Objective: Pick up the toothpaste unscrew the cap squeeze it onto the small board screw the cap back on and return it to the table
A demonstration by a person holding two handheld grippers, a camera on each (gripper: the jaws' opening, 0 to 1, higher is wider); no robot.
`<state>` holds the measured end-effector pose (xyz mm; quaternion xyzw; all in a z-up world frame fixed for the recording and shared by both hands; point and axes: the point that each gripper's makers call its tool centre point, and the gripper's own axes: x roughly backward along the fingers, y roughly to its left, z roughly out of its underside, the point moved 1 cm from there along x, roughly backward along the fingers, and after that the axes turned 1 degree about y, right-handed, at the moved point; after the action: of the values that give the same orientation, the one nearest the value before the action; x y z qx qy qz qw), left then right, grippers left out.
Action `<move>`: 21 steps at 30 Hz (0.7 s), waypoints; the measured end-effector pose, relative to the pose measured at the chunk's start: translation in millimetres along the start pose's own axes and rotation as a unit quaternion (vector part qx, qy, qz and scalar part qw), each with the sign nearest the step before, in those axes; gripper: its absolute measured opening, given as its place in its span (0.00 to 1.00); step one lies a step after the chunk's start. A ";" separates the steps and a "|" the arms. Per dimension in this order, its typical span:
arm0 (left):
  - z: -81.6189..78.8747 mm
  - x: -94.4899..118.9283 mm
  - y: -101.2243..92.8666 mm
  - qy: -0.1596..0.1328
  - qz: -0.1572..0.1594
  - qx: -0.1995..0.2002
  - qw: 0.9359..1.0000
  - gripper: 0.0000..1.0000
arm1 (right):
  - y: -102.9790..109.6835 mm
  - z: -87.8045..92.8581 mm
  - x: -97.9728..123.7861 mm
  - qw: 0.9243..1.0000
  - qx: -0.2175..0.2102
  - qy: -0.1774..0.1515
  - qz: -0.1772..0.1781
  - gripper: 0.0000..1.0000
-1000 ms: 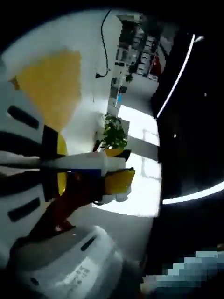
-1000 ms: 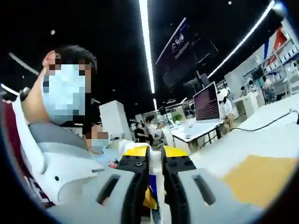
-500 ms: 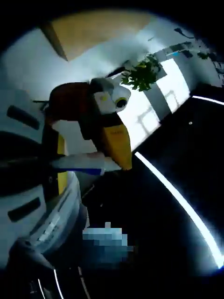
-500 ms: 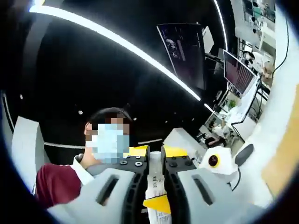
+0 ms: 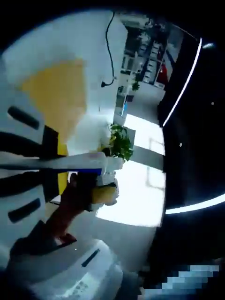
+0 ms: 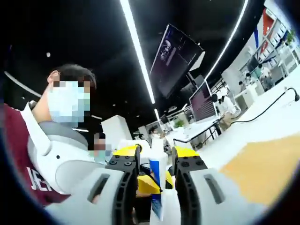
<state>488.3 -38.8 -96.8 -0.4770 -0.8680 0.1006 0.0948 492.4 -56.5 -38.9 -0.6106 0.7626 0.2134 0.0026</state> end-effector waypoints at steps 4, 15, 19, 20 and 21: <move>8.8 -4.4 0.0 0.025 -0.022 -0.031 0.999 0.07 | 0.8 -2.5 -4.7 0.999 0.036 0.015 0.011 0.25; 13.1 -5.2 -1.7 0.024 -0.030 -0.039 0.999 0.08 | -7.5 -0.9 -1.8 0.995 0.081 0.038 0.035 0.13; 10.6 -3.9 -11.2 0.012 0.010 -0.026 1.000 0.08 | -1.3 -3.5 -1.0 0.998 0.056 0.035 0.015 0.13; 10.0 -3.1 -13.5 0.010 0.024 -0.020 0.999 0.08 | 2.6 -4.0 -1.7 0.998 0.046 0.033 0.001 0.12; 9.0 -2.1 -15.4 0.009 0.036 -0.012 0.999 0.08 | 4.1 -4.7 -1.9 0.999 0.036 0.032 -0.005 0.12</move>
<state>474.6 -49.5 -101.6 -0.5095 -0.8508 0.0892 0.0928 490.2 -55.6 -32.8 -0.6205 0.7665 0.1658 0.0011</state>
